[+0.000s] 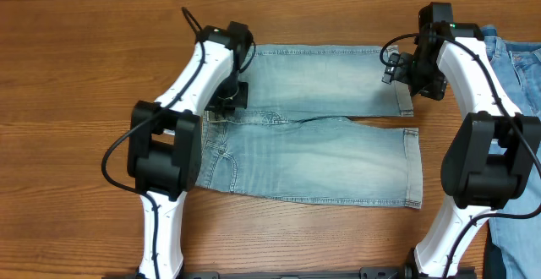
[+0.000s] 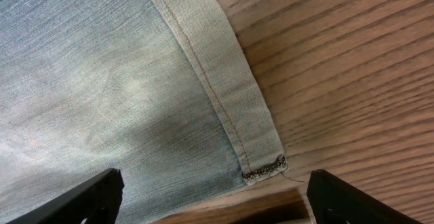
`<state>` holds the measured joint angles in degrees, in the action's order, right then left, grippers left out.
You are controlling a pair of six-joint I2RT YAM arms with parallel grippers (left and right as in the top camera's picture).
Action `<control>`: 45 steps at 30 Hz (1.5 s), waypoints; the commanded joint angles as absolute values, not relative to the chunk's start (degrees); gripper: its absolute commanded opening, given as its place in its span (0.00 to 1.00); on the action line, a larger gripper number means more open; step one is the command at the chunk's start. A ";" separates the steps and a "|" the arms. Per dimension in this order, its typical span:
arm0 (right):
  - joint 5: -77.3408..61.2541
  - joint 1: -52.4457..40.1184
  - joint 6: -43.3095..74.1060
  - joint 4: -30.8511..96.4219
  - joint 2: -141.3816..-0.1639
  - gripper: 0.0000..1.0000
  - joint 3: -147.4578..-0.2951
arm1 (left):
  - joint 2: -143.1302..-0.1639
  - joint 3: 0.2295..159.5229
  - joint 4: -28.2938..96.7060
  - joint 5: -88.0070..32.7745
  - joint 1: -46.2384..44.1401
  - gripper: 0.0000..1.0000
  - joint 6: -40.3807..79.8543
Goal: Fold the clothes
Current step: 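Move both grippers to the shorts' bottom edge, waistband and leg hem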
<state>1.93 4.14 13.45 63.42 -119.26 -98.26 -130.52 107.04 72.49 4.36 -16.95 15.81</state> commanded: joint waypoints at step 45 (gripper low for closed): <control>-6.98 4.51 10.02 77.28 -117.45 0.93 -115.63 | -108.99 117.34 70.22 -1.10 1.87 1.00 12.43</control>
